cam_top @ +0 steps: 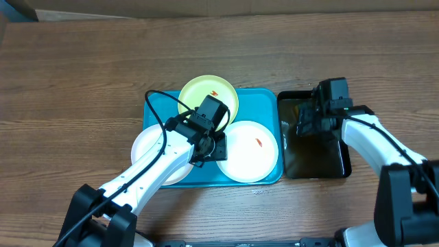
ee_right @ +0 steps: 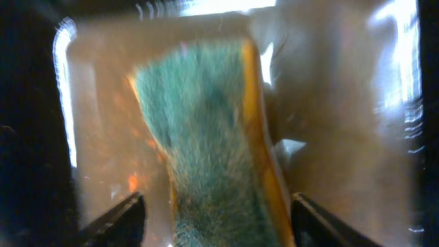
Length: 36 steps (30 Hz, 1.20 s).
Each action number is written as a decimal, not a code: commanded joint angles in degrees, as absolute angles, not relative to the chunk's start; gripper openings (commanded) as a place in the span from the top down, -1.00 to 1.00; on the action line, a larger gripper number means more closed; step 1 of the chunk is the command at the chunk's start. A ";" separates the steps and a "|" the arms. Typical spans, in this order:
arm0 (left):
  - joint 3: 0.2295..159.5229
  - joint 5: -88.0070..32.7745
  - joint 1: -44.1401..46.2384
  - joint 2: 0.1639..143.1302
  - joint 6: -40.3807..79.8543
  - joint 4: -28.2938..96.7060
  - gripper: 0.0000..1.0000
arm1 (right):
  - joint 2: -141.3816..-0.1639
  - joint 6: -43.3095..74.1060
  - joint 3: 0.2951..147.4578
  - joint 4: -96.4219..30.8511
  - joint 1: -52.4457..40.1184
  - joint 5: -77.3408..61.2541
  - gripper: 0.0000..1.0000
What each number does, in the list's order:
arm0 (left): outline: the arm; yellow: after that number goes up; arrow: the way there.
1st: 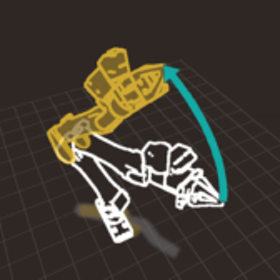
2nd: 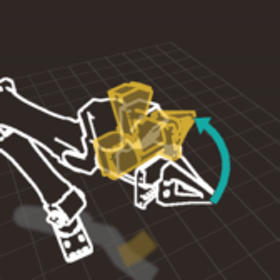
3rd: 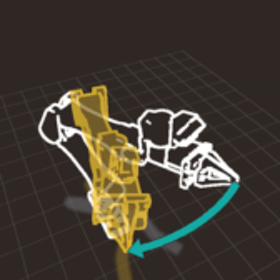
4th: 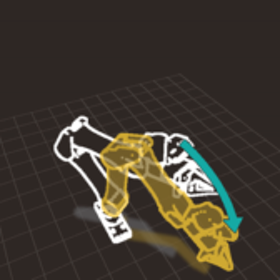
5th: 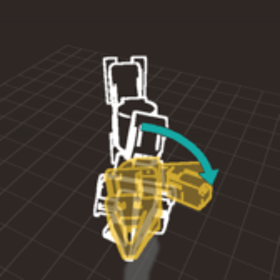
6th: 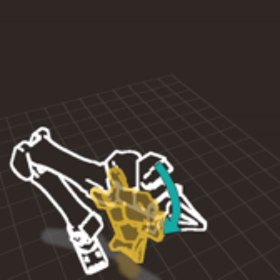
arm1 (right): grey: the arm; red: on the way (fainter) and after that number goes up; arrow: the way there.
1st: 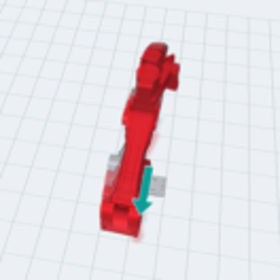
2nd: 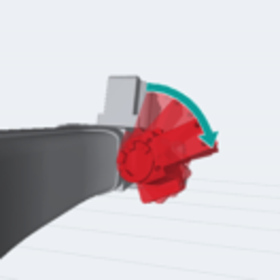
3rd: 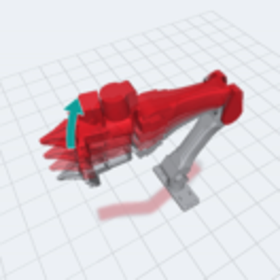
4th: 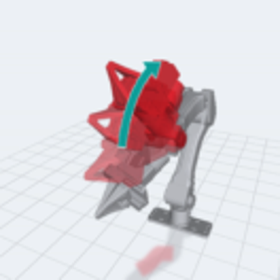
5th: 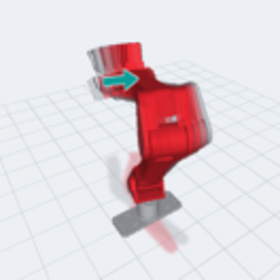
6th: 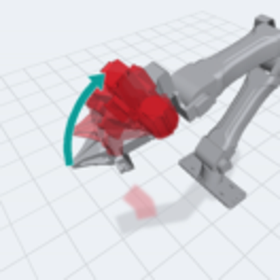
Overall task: Clean dirty plates on tray and stack at the side
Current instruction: 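Grasp the green-yellow sponge with the right gripper in the black tray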
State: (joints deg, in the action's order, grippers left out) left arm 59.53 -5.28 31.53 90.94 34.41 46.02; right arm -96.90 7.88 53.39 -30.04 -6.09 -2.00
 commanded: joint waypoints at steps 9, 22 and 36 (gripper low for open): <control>59.24 -1.63 31.88 92.38 34.74 45.56 -0.09 | -100.14 6.61 59.22 -41.25 -6.37 -3.95 0.67; 59.24 -1.04 31.90 92.38 34.76 45.56 -0.12 | -101.67 6.61 63.57 -43.38 -6.42 -3.95 -0.23; 59.24 -0.93 31.90 92.38 34.74 45.60 -0.18 | -103.13 7.68 60.34 -44.62 -6.37 1.43 0.92</control>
State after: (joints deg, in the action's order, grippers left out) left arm 59.48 -1.83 31.53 92.05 34.39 45.58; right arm -103.35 6.81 60.88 -42.70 -6.11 -1.50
